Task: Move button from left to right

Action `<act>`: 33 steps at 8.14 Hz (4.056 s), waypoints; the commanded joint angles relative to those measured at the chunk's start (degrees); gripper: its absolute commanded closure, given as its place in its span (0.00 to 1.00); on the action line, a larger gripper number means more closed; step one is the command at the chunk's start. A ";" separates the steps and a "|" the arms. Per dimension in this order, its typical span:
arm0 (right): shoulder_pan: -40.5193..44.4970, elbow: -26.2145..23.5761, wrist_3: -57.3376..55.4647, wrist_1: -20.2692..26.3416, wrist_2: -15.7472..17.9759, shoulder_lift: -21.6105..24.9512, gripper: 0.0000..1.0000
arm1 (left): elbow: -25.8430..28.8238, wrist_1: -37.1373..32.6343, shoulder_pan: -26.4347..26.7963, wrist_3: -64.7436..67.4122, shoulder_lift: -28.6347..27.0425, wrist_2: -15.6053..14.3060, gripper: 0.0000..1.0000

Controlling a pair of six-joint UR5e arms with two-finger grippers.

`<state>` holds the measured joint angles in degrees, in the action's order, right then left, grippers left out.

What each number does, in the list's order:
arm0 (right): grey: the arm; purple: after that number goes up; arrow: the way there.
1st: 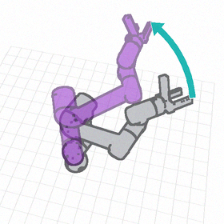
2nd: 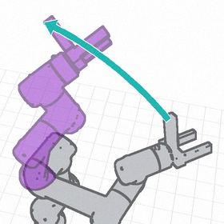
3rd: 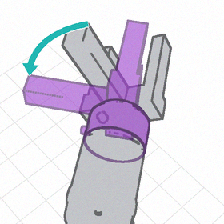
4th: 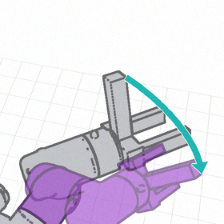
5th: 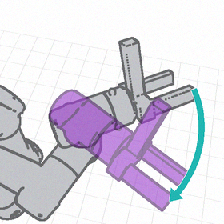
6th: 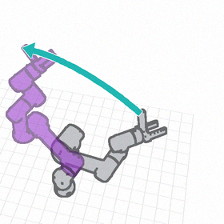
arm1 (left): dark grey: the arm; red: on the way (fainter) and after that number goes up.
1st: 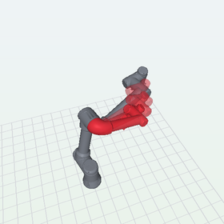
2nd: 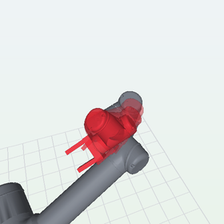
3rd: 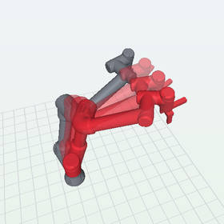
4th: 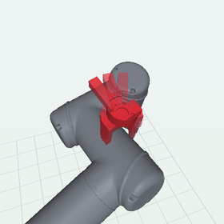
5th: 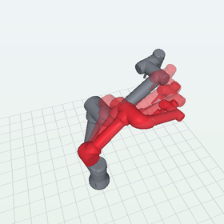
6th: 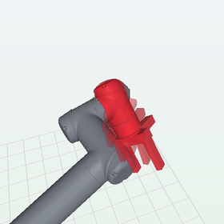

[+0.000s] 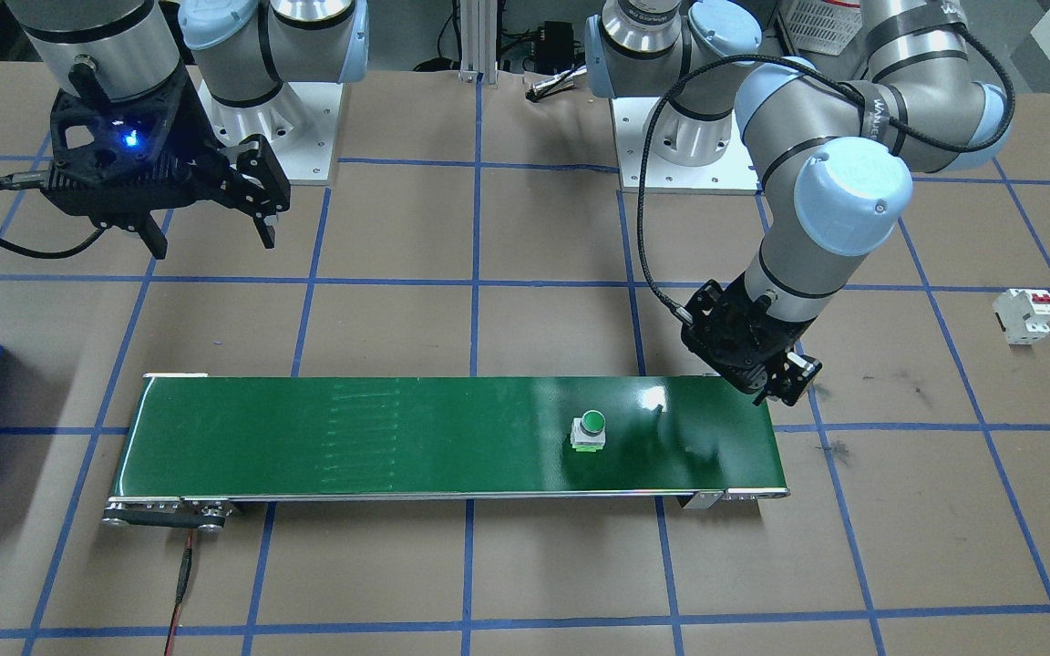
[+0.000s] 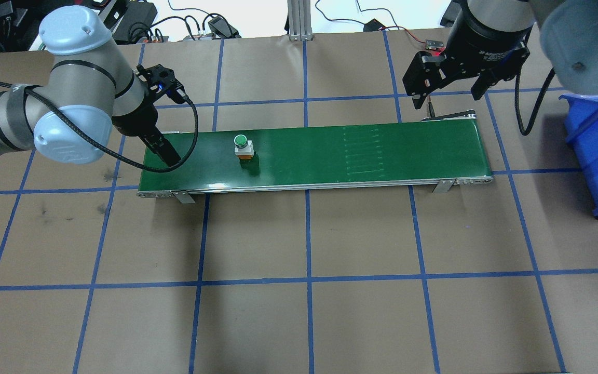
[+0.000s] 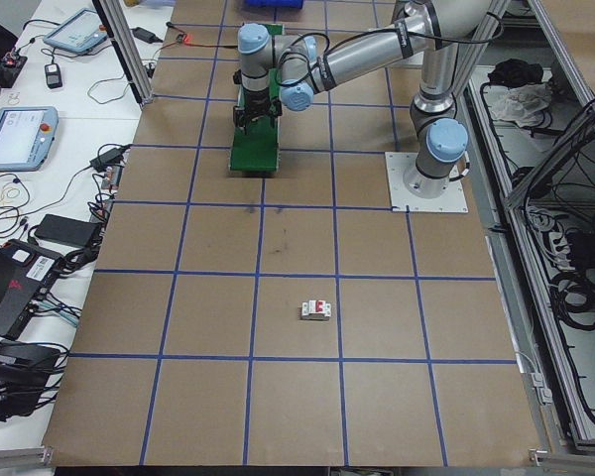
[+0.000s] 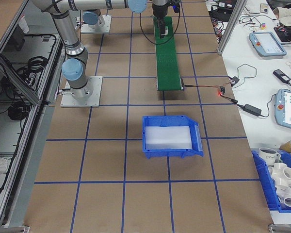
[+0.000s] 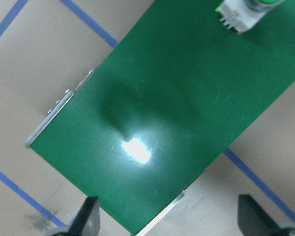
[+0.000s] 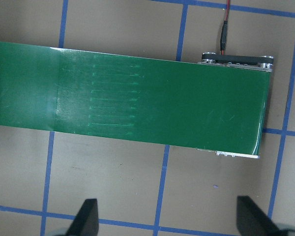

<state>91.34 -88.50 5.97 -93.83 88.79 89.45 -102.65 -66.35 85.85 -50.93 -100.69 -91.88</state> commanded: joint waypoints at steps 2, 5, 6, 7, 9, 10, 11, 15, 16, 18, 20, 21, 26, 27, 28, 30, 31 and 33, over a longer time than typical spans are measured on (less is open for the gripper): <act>-0.20 -0.09 -0.61 -2.14 -2.73 -2.78 0.00 | 0.43 -1.50 -0.16 51.06 1.72 0.56 0.00; -0.20 -0.96 -2.27 -5.03 -5.64 -6.91 0.00 | 0.87 -1.59 0.10 58.58 1.81 0.39 0.00; -0.20 -1.14 -2.37 -6.87 -5.64 -7.88 0.00 | 1.39 -1.85 0.19 58.58 2.94 0.13 0.00; -0.20 -1.93 -3.76 -9.15 -6.95 -9.20 0.00 | 4.27 -6.64 0.28 58.58 4.26 0.13 0.00; 0.07 -4.30 -10.16 -13.11 -9.06 -10.43 0.00 | 18.28 -22.07 1.50 58.58 3.92 0.39 0.00; 0.07 -4.31 -10.54 -14.26 -10.46 -12.09 0.00 | 24.45 -27.29 2.81 58.67 3.31 0.48 0.00; 0.15 -4.31 -11.32 -15.14 -11.26 -13.41 0.00 | 26.25 -27.51 3.78 58.76 3.91 0.04 0.00; 0.68 -4.48 -15.19 -16.30 -15.13 -15.80 0.00 | 26.00 -26.37 4.15 58.14 5.24 -0.40 0.00; 1.12 -4.75 -16.16 -16.90 -15.22 -16.15 0.00 | 26.00 -26.20 4.15 58.23 5.15 -0.14 0.00; 1.21 -4.75 -16.17 -18.48 -15.22 -17.55 0.00 | 25.92 -26.20 4.15 58.14 5.24 -0.05 0.00; 1.21 -4.75 -15.38 -21.04 -15.13 -19.14 0.00 | 25.92 -26.20 4.15 58.05 5.24 -0.05 0.00; 1.12 -4.75 -15.29 -21.56 -15.13 -19.31 0.00 | 25.92 -26.20 4.15 58.14 5.24 -0.05 0.00; 1.12 -6.86 -13.62 -23.06 -14.08 -21.86 0.00 | 25.92 -26.20 4.15 58.23 5.24 -0.05 0.00; 1.12 -7.47 -13.27 -23.15 -13.21 -22.04 0.00 | 25.92 -26.20 4.15 58.23 5.24 -0.05 0.00; 1.12 -7.47 -11.26 -23.06 -9.28 -23.08 0.00 | 25.92 -26.20 4.15 58.23 5.24 -0.05 0.00; 0.95 -7.39 -10.20 -23.15 -8.28 -23.27 0.27 | 25.92 -26.20 4.15 58.23 5.24 -0.05 0.00; 0.68 -7.38 -8.10 -23.15 -7.76 -23.27 0.57 | 25.92 -26.20 4.15 58.58 5.24 -0.05 0.00; -0.45 -7.30 -4.76 -22.89 -4.94 -23.10 1.00 | 25.92 -26.20 4.15 58.41 5.24 0.04 0.00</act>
<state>91.88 -95.86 -1.94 -116.93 81.84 66.23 -76.73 -92.55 90.00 7.51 -95.45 -91.90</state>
